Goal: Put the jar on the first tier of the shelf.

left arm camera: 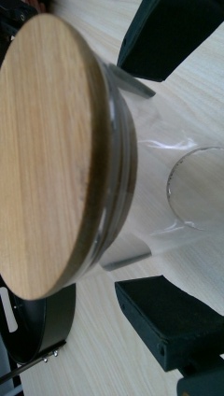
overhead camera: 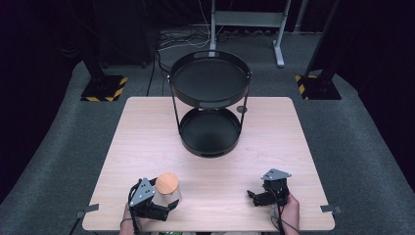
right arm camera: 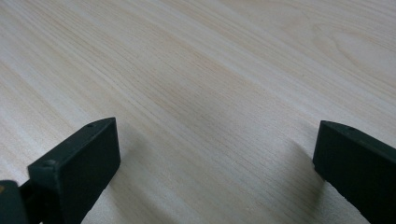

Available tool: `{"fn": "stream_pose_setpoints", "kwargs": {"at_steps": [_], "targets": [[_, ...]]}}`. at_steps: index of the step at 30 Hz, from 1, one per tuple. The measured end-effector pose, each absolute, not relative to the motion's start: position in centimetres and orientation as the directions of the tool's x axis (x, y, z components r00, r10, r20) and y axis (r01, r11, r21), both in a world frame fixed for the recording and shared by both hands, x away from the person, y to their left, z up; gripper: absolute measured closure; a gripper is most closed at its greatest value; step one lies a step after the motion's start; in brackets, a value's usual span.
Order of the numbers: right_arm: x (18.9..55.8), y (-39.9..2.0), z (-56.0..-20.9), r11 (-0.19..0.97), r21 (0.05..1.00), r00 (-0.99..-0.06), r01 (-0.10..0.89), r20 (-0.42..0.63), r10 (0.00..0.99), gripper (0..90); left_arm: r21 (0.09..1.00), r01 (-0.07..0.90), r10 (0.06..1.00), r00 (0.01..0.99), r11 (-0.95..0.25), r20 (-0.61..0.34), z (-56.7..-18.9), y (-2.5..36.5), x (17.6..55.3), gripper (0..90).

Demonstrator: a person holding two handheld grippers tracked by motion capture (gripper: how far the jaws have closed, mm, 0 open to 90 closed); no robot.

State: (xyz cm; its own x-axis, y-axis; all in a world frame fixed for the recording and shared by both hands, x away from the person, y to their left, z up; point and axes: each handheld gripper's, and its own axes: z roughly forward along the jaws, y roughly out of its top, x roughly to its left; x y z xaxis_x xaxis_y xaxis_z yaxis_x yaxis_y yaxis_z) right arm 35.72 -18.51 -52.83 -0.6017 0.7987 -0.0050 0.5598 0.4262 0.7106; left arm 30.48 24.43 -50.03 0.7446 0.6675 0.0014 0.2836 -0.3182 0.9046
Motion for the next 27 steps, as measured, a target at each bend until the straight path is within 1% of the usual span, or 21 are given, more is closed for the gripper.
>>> {"fn": "stream_pose_setpoints", "kwargs": {"at_steps": [8,14,18,21,23,25,27], "targets": [[35.72,-18.51,-52.83,0.427,0.711,-0.603,0.559,-0.005,0.798,0.0,0.910,0.286,0.678,0.735,-0.301,-0.007,-50.12,24.01,30.70,0.0],[35.72,-18.51,-52.83,0.427,0.711,-0.602,0.559,-0.005,0.798,0.0,0.907,0.307,0.696,0.718,-0.289,-0.021,-50.28,23.93,30.79,0.1],[35.73,-18.52,-52.83,0.427,0.711,-0.603,0.559,-0.005,0.798,0.0,0.895,0.326,0.700,0.714,-0.304,-0.023,-50.20,24.04,30.96,1.4],[35.73,-18.52,-52.83,0.427,0.711,-0.603,0.559,-0.005,0.798,0.0,0.883,0.331,0.685,0.728,-0.333,-0.015,-49.94,23.98,31.00,9.3],[35.74,-18.52,-52.83,0.427,0.710,-0.603,0.559,-0.005,0.798,0.0,0.873,0.336,0.678,0.735,-0.354,-0.008,-49.82,23.79,31.06,16.6],[35.74,-18.52,-52.83,0.427,0.710,-0.603,0.560,-0.004,0.798,0.0,0.867,0.339,0.675,0.737,-0.365,-0.004,-49.81,23.71,31.12,17.5],[35.74,-18.52,-52.83,0.427,0.711,-0.603,0.559,-0.005,0.797,0.0,0.861,0.347,0.681,0.733,-0.372,-0.001,-49.83,23.57,31.21,24.7]]}}
